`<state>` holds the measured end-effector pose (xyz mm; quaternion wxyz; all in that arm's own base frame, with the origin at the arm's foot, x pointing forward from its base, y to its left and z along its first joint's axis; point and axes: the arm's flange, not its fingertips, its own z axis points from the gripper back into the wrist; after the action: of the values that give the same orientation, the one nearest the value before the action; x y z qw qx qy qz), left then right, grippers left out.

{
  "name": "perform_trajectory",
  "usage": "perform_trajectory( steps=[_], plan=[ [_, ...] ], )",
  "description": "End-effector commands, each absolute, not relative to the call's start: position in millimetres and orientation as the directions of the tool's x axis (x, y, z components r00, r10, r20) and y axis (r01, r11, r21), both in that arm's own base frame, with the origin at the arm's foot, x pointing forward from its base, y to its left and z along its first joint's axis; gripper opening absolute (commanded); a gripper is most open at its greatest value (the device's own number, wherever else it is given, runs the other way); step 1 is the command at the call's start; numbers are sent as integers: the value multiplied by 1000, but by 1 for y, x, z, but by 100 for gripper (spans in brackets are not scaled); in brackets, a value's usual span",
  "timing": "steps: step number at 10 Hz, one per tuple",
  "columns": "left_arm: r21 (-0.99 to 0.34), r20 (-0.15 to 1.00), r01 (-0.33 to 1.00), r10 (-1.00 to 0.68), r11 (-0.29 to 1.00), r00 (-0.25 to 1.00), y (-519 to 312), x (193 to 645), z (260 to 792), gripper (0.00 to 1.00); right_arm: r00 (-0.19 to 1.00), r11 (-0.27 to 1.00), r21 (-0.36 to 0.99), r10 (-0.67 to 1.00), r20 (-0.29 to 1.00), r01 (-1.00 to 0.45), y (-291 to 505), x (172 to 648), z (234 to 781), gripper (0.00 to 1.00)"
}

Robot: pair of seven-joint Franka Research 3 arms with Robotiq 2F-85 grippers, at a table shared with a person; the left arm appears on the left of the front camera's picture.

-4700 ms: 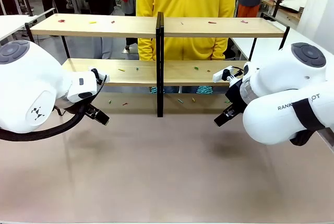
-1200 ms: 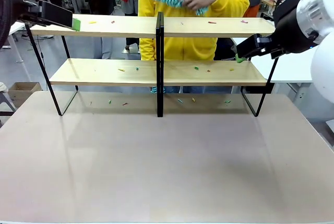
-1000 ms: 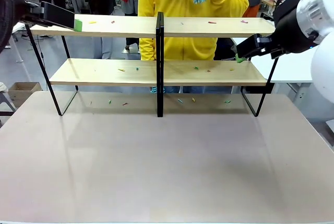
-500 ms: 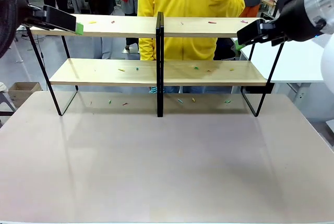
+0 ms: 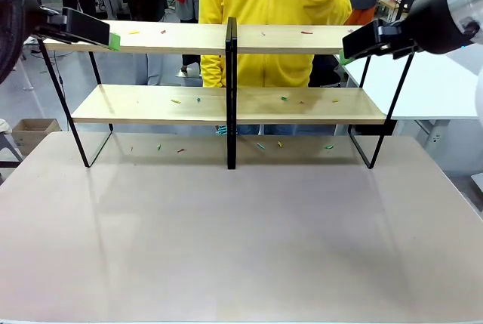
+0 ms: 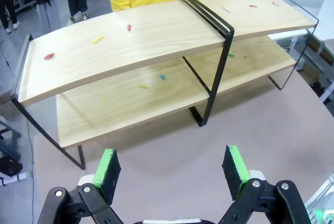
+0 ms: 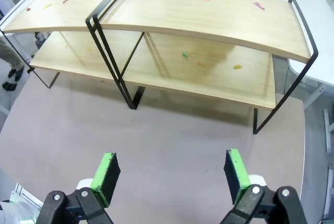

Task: Clean the shelves.
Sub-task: Pick up the Duster when the human hands it over.

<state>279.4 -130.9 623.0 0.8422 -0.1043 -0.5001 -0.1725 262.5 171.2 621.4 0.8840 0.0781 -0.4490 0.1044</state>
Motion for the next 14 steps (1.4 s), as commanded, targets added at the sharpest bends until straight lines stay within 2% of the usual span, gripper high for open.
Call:
perform_trajectory(
  steps=[1,5,6,14],
  plan=[
    [-13,881,390,-174,921,441,-109,241,554,100,552,964,60,97,828,-258,169,257,625,100],
    [-8,871,403,-191,915,453,-109,243,551,100,521,965,49,95,848,-257,171,252,630,100],
    [-7,875,393,-185,919,448,-130,282,621,100,542,965,43,108,834,-259,169,252,632,100],
    [-7,875,393,-185,919,448,-130,282,621,100,542,965,43,108,834,-259,169,252,632,100]
  ],
)
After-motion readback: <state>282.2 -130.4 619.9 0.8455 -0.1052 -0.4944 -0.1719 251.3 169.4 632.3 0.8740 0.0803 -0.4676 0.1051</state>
